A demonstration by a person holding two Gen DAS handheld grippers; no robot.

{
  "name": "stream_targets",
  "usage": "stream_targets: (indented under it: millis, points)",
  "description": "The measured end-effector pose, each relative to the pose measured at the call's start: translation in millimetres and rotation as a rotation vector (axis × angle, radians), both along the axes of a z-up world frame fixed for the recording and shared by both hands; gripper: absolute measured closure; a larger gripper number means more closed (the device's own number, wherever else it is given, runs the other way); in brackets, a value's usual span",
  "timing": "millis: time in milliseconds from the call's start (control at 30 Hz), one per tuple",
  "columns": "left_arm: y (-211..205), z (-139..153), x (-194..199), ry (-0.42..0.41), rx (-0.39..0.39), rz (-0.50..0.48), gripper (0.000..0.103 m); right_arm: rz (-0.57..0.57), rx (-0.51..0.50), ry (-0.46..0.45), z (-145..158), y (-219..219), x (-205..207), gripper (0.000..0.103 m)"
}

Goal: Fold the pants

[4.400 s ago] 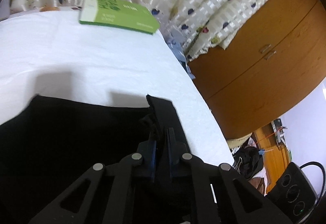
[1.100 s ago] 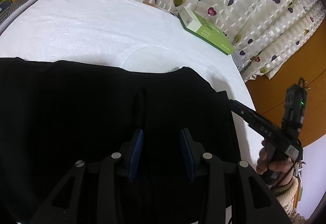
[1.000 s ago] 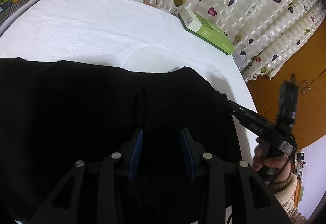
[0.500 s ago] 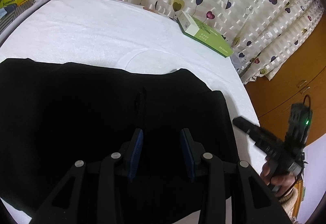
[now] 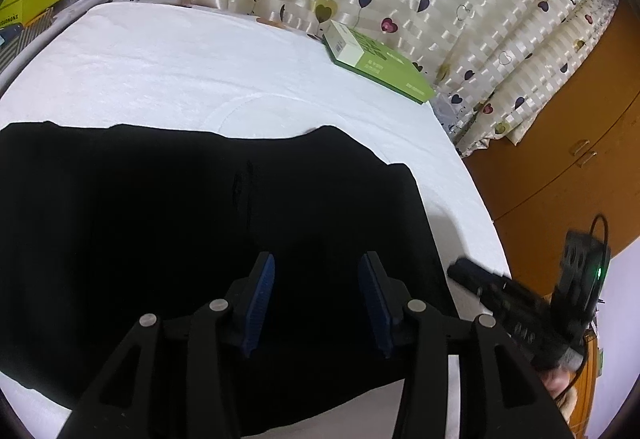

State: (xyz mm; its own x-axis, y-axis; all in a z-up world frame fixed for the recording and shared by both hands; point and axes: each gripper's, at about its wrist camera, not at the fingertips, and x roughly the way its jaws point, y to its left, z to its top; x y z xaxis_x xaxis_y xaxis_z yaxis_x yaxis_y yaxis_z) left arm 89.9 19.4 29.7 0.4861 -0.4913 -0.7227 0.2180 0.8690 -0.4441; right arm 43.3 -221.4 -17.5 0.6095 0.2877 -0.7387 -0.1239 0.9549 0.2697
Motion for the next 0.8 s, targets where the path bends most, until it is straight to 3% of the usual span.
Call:
stream_targets:
  millis: [533,800]
  points:
    - [-35,2,0,0.005,0.018,-0.092,0.052,-0.043,0.091,0.003,-8,3,-19,0.068]
    - [-59,3,5,0.013,0.039,-0.139,0.050,-0.014,0.162,-0.032,-6,-3,-22,0.090]
